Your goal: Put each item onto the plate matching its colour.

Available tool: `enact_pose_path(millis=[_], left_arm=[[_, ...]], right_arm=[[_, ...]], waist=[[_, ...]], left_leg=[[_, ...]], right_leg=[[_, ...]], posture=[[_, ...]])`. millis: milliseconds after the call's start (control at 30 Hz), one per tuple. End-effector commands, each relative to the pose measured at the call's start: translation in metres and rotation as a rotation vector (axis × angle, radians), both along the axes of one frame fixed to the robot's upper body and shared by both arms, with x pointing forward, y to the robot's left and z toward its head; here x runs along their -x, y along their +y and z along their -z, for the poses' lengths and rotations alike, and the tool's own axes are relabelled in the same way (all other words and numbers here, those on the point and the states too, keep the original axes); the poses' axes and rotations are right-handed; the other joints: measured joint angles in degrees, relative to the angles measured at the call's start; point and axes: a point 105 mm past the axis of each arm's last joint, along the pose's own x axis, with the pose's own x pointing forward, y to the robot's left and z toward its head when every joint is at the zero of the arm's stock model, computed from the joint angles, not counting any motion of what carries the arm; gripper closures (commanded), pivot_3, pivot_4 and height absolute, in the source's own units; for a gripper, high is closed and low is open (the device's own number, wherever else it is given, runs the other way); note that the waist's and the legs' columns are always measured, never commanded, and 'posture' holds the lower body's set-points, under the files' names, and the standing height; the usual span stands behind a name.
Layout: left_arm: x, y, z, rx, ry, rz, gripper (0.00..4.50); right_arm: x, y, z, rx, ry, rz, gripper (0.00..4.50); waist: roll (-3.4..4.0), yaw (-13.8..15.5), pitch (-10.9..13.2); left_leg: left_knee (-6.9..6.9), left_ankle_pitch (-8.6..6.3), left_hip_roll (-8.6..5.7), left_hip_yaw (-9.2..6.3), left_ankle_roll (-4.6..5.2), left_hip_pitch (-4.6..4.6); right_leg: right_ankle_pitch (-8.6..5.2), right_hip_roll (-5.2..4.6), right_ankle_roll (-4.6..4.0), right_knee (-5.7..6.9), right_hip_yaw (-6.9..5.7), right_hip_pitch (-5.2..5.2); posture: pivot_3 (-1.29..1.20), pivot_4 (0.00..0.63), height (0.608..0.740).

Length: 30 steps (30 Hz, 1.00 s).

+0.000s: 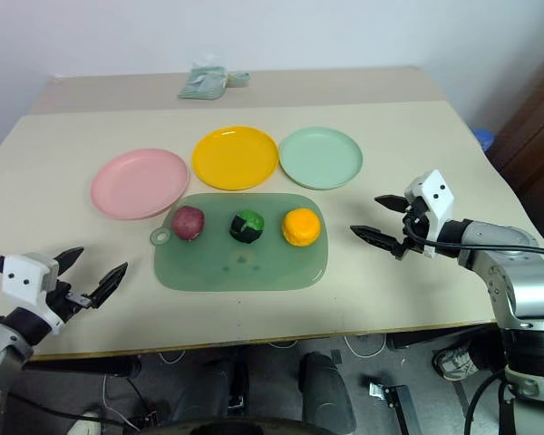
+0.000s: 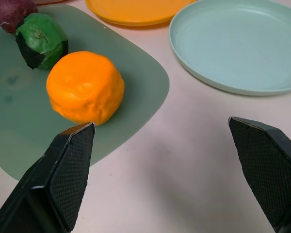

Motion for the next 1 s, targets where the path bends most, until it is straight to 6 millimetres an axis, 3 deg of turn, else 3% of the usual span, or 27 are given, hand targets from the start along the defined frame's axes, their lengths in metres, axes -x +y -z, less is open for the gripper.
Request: enact_pose_path(millis=[33,500,833,1000], left_arm=[[0.000,-0.003,-0.014,-0.031,-0.056,0.010,0.00],[-0.009,-0.015,-0.012,-0.013,-0.061,0.040,0.00],[-0.030,-0.026,-0.014,0.027,-0.092,0.069,0.00],[-0.042,-0.050,-0.017,0.062,-0.069,0.182,0.00]], right_arm=[[-0.003,0.004,-0.013,0.012,-0.057,-0.018,0.03],[-0.003,-0.019,0.004,0.006,-0.075,0.017,0.03],[0.004,-0.008,-0.001,0.003,-0.120,0.056,0.03],[0.015,0.007,-0.007,-0.044,-0.106,0.011,0.03]], waist=[[0.00,0.0,0.0],[0.00,0.0,0.0],[0.01,0.0,0.0],[0.00,0.1,0.0]], left_leg=[[0.00,0.00,0.00,0.00,0.00,0.00],[0.00,0.00,-0.02,0.01,0.00,0.00],[0.00,0.00,-0.03,0.01,0.00,0.02],[0.01,0.00,-0.03,-0.01,0.00,0.01]], right_leg=[[0.00,0.00,0.00,0.00,0.00,0.00],[0.00,0.02,0.01,0.00,0.00,0.01],[0.01,0.05,0.01,0.02,0.00,0.02],[0.01,0.02,0.02,0.01,0.00,0.05]], posture=[[0.00,0.150,0.740],[0.00,0.150,0.740],[0.00,0.150,0.740],[0.00,0.150,0.740]])
